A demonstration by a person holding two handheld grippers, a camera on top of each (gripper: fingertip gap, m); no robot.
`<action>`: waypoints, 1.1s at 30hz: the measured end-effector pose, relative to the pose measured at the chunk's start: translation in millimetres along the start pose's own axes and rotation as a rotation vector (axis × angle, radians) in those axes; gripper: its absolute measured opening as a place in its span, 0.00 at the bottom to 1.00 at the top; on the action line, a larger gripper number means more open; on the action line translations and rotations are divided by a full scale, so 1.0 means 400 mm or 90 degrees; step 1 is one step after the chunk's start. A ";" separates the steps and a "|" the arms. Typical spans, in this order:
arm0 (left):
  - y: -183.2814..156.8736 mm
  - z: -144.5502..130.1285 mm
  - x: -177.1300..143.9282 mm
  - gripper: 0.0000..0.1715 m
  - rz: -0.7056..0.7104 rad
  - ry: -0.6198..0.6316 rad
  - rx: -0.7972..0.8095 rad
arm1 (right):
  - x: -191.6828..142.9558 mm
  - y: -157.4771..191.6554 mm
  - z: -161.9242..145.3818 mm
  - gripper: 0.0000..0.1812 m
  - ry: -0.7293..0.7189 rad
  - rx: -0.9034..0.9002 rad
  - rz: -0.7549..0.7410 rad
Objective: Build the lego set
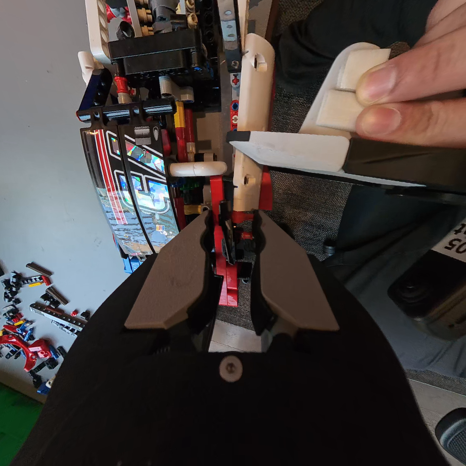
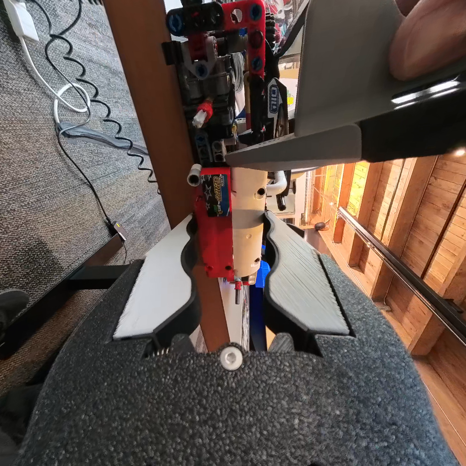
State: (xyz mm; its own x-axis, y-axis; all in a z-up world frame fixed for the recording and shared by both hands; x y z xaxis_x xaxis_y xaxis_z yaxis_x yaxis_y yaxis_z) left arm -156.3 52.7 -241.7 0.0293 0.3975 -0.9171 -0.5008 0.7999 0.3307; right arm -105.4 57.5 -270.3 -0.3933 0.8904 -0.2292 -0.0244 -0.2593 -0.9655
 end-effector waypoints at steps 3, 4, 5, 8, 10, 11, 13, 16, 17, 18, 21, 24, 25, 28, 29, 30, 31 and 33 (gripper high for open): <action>0.001 0.000 0.000 0.16 -0.002 -0.001 -0.005 | 0.004 -0.001 0.001 0.27 -0.003 -0.002 0.001; 0.001 0.000 0.001 0.16 -0.002 -0.002 -0.009 | 0.004 -0.001 0.001 0.27 -0.003 -0.003 0.001; 0.000 0.002 0.001 0.16 0.006 -0.001 -0.005 | 0.003 -0.001 0.000 0.27 -0.004 -0.008 0.001; -0.002 0.002 -0.001 0.17 0.009 0.018 -0.019 | 0.004 -0.001 0.001 0.27 -0.008 -0.008 0.005; -0.002 -0.001 -0.001 0.18 0.006 0.023 -0.020 | 0.003 -0.002 0.003 0.27 -0.017 -0.014 0.005; -0.001 0.000 -0.001 0.18 0.008 0.019 -0.021 | 0.002 -0.002 0.002 0.27 -0.022 -0.013 0.009; -0.002 0.005 -0.008 0.20 0.025 0.000 -0.008 | 0.003 -0.006 0.000 0.27 -0.027 -0.007 0.019; -0.015 0.013 -0.015 0.38 0.018 -0.024 -0.023 | 0.002 -0.009 -0.004 0.27 -0.032 -0.012 0.021; -0.016 0.021 -0.022 0.38 0.027 -0.048 -0.023 | 0.003 -0.008 -0.010 0.27 -0.031 -0.016 0.021; -0.017 0.029 -0.029 0.40 0.035 -0.076 -0.014 | 0.003 -0.008 -0.015 0.27 -0.032 -0.016 0.020; -0.028 0.045 -0.047 0.48 0.037 -0.123 -0.014 | -0.003 -0.014 -0.031 0.27 -0.034 -0.012 0.012; -0.030 0.054 -0.087 0.47 0.060 -0.181 -0.016 | -0.027 -0.009 -0.040 0.27 -0.051 -0.019 0.020; -0.037 0.059 -0.113 0.47 0.062 -0.206 -0.021 | -0.040 -0.004 -0.042 0.28 -0.058 -0.028 0.028; -0.063 0.054 -0.201 0.47 0.073 -0.269 -0.060 | -0.103 -0.008 -0.062 0.28 -0.091 -0.048 0.029; -0.081 0.042 -0.227 0.46 0.067 -0.288 -0.080 | -0.129 -0.019 -0.079 0.28 -0.100 -0.041 0.027; -0.106 0.025 -0.247 0.46 0.052 -0.306 -0.104 | -0.152 -0.033 -0.101 0.28 -0.109 -0.032 0.025; -0.138 0.007 -0.258 0.45 0.031 -0.322 -0.131 | -0.172 -0.047 -0.128 0.27 -0.118 -0.026 0.021; -0.212 -0.028 -0.249 0.42 -0.021 -0.349 -0.180 | -0.185 -0.077 -0.205 0.27 -0.097 -0.017 0.011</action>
State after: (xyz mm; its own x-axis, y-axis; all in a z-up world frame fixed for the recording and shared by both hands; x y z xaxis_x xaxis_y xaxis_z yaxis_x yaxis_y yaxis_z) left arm -126.6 -59.9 -180.8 0.4513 0.6074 -0.6538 -0.6999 0.6954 0.1630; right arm -0.2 30.4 -233.9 -0.5283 0.8182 -0.2268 0.0070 -0.2629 -0.9648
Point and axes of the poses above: each gripper's, where its closed fingertips meet, x out along the fingers, z out of its top, y = z × x across the jaws, the point moved 3 cm from there along -x, back along the fingers, and after that the axes turned 9 degrees about z, right-handed, at the moved point
